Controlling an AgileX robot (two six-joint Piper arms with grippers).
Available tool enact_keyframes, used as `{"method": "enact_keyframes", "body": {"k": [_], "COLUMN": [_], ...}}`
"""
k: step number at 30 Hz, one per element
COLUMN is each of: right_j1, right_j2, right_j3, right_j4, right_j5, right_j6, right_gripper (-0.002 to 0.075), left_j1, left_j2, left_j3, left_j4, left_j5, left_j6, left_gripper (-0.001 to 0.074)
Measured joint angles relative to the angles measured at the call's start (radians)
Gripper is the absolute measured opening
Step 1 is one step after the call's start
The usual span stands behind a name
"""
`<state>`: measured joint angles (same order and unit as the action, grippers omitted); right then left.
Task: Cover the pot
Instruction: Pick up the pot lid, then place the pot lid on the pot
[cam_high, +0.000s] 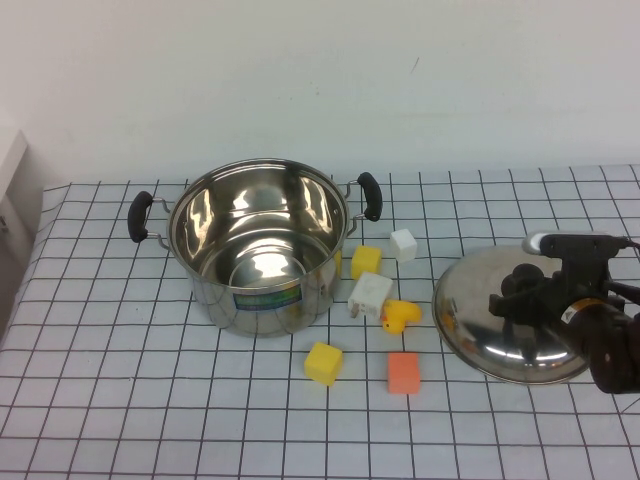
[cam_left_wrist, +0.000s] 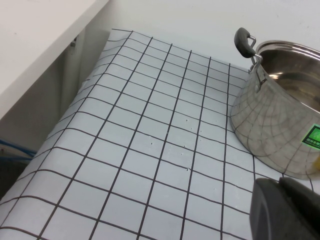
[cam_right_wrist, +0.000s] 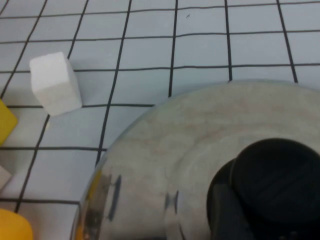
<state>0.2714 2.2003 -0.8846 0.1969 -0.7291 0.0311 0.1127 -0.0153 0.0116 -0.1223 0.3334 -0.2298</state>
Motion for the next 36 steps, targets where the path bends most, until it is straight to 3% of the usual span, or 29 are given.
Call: {"method": "enact_keyframes", "body": {"k": [5, 11, 18, 24, 30, 36], "right_j1": [0.0, 0.0, 0.0, 0.0, 0.0, 0.019], "right_j2": [-0.057, -0.236, -0.515, -0.745, -0.814, -0.735], "right_j3": [-0.002, 0.0, 0.004, -0.004, -0.171, -0.359], "right_j4": [-0.007, 0.002, 0.085, 0.107, 0.124, 0.258], "right_j5": [0.066, 0.147, 0.362, 0.525, 0.895, 1.089], "right_j6": [-0.021, -0.17, -0.337, -0.353, -0.353, -0.427], "right_gripper": [0.0344, 0.0344, 0.0344, 0.0344, 0.0344, 0.0344], "left_j1": [0.0, 0.0, 0.0, 0.0, 0.0, 0.0], "left_j2": [0.0, 0.0, 0.0, 0.0, 0.0, 0.0], "left_j3": [0.0, 0.0, 0.0, 0.0, 0.0, 0.0], "left_j4": [0.0, 0.0, 0.0, 0.0, 0.0, 0.0], "left_j5": [0.0, 0.0, 0.0, 0.0, 0.0, 0.0], "left_j6": [0.0, 0.0, 0.0, 0.0, 0.0, 0.0], "left_gripper": [-0.0003, -0.0003, -0.0003, -0.0003, -0.0003, -0.0003]}}
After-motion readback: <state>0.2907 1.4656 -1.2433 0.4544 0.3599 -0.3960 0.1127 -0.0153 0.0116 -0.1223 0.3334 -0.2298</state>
